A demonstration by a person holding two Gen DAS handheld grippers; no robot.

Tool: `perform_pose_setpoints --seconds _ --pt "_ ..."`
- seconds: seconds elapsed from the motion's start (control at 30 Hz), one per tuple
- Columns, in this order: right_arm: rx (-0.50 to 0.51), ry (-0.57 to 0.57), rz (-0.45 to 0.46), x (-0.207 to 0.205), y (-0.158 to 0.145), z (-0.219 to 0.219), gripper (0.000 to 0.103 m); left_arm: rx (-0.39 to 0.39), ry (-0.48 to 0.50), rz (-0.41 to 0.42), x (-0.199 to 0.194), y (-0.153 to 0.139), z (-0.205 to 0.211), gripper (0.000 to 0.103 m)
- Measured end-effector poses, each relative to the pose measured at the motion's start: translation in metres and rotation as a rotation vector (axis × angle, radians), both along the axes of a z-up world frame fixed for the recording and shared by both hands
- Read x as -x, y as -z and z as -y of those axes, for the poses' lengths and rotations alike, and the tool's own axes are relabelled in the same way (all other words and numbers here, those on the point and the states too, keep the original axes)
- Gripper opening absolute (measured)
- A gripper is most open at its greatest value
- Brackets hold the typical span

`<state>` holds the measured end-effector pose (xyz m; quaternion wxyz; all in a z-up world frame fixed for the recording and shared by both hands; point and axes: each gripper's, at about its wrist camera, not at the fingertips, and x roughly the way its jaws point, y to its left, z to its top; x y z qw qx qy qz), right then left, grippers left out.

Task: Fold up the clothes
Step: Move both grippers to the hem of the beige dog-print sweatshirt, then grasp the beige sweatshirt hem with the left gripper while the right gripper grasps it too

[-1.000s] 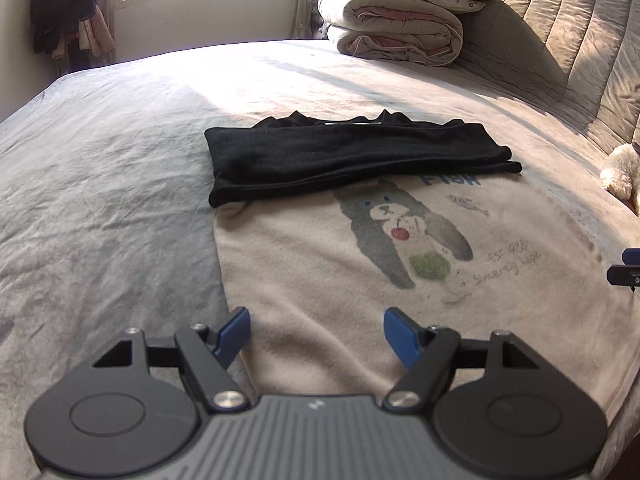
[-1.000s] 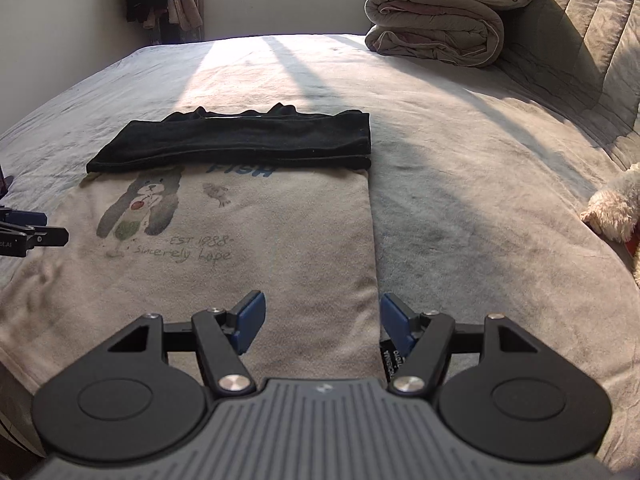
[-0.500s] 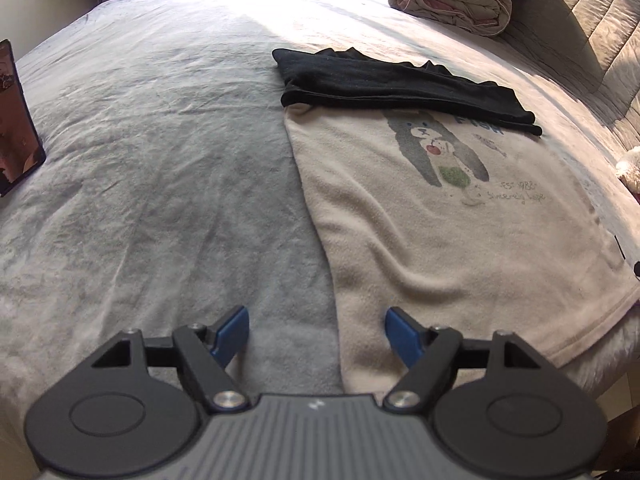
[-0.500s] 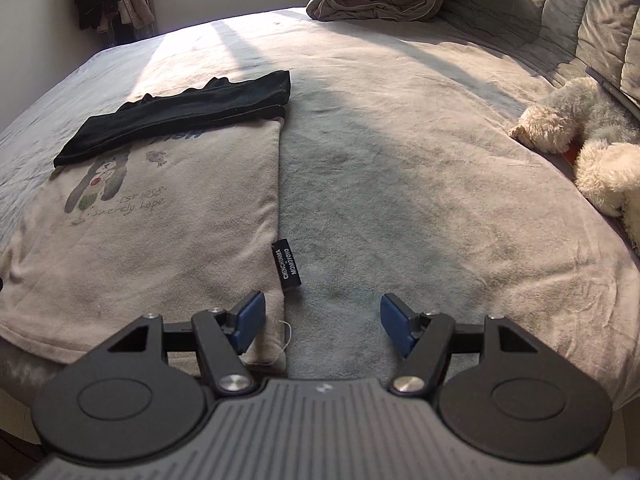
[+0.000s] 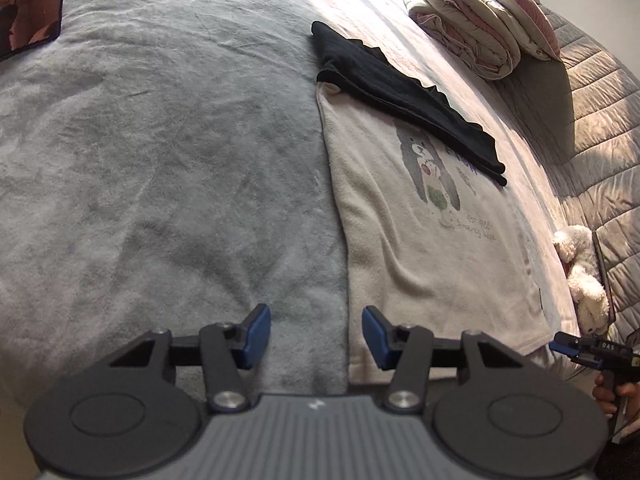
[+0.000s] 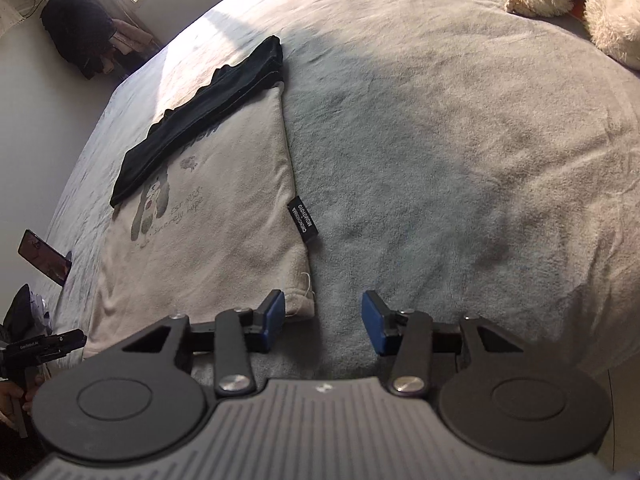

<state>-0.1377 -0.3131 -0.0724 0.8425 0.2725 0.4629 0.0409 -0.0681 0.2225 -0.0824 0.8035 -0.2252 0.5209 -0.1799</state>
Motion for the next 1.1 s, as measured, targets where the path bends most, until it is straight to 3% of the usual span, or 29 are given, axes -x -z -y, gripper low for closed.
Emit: perform_pose_setpoints --seconds 0.1,0.33,0.37,0.4,0.47,0.53,0.6,0.77,0.87,0.93,0.97,1.0,1.03,1.1 --pt "-0.062 -0.016 -0.022 -0.006 0.006 0.004 0.046 0.104 -0.007 -0.064 -0.004 0.01 -0.004 0.041" --pt "-0.139 -0.069 -0.059 -0.02 0.015 0.006 0.046 0.14 0.09 -0.07 -0.013 0.02 0.024 0.04" --pt "-0.141 -0.079 -0.061 -0.022 0.016 0.006 0.046 0.144 0.109 -0.076 -0.013 0.021 0.028 0.037" --pt "-0.143 -0.088 -0.064 -0.024 0.017 0.005 0.046 0.144 0.121 -0.081 -0.013 0.023 0.031 0.022" --pt "-0.144 -0.104 -0.063 -0.027 0.018 0.005 0.046 0.14 0.131 -0.093 -0.012 0.027 0.032 0.01" --pt "-0.132 -0.116 -0.058 -0.027 0.02 0.005 0.036 0.166 0.135 -0.09 -0.009 0.027 0.03 0.008" --pt "-0.119 -0.127 -0.052 -0.025 0.021 0.004 0.012 0.201 0.138 -0.082 -0.006 0.025 0.027 0.007" --pt "-0.136 -0.15 -0.016 -0.02 0.02 0.013 0.011 0.193 0.135 -0.066 0.0 0.027 0.02 0.007" --pt "-0.17 -0.141 -0.028 -0.021 0.024 0.017 0.014 0.196 0.139 -0.08 -0.003 0.034 0.021 0.01" --pt "-0.198 -0.138 -0.029 -0.022 0.025 0.018 0.019 0.217 0.159 -0.075 -0.004 0.033 0.022 0.022" --pt "-0.22 -0.141 -0.027 -0.023 0.026 0.018 0.027 0.228 0.17 -0.073 -0.005 0.033 0.022 0.033" --pt "-0.242 -0.145 -0.026 -0.024 0.026 0.018 0.038 0.237 0.179 -0.072 -0.005 0.032 0.023 0.037" --pt "-0.251 -0.152 -0.024 -0.025 0.026 0.016 0.044 0.24 0.187 -0.072 -0.006 0.033 0.025 0.039" --pt "-0.231 -0.177 -0.02 -0.028 0.024 0.009 0.048 0.233 0.201 -0.075 -0.007 0.034 0.028 0.032"
